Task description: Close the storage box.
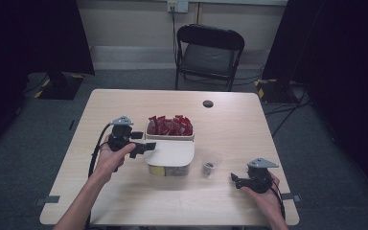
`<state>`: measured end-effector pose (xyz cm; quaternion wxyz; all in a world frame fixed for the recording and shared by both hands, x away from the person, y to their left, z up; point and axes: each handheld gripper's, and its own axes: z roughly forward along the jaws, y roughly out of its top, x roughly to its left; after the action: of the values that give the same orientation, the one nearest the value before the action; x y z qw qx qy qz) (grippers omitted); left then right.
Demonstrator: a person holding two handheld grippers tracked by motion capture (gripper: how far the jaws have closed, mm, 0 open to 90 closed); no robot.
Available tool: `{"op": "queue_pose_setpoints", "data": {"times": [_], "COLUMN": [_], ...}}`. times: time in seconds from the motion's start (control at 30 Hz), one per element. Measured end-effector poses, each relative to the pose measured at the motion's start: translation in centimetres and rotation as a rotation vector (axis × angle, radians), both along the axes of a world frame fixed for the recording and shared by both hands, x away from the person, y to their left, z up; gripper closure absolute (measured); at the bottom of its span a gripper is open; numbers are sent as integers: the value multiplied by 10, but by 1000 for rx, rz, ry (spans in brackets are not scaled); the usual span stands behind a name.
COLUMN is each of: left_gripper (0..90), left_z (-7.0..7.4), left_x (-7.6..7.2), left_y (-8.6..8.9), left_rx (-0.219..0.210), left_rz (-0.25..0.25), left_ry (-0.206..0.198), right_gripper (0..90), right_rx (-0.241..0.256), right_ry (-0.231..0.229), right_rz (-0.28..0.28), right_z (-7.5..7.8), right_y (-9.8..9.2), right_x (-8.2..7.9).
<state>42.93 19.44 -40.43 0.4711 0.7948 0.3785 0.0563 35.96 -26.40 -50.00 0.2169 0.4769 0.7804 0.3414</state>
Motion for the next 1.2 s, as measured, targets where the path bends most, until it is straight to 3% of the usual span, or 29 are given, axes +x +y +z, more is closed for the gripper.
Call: {"op": "queue_pose_setpoints", "data": {"times": [0.17,0.4,0.63,0.93,1.03,1.2], "left_gripper": [172,160,158,157,159,159], "left_z": [-3,-2,-1,-8,-14,-26], "left_x": [-1,-6,-13,-26,-29,-34], "left_y": [-4,-3,24,53,58,65], "left_rx": [41,47,35,63,125,162], "left_rz": [-5,-5,38,81,106,120], "left_ry": [1,-7,-30,-22,-10,14], "right_gripper": [174,174,174,174,174,174], "right_rx": [0,-1,0,0,0,0], "right_ry": [0,-1,0,0,0,0], "right_rz": [0,0,0,0,-1,-1], "right_z": [0,0,0,0,0,0], "right_y": [0,0,0,0,0,0], "right_x": [0,0,0,0,0,0]}}
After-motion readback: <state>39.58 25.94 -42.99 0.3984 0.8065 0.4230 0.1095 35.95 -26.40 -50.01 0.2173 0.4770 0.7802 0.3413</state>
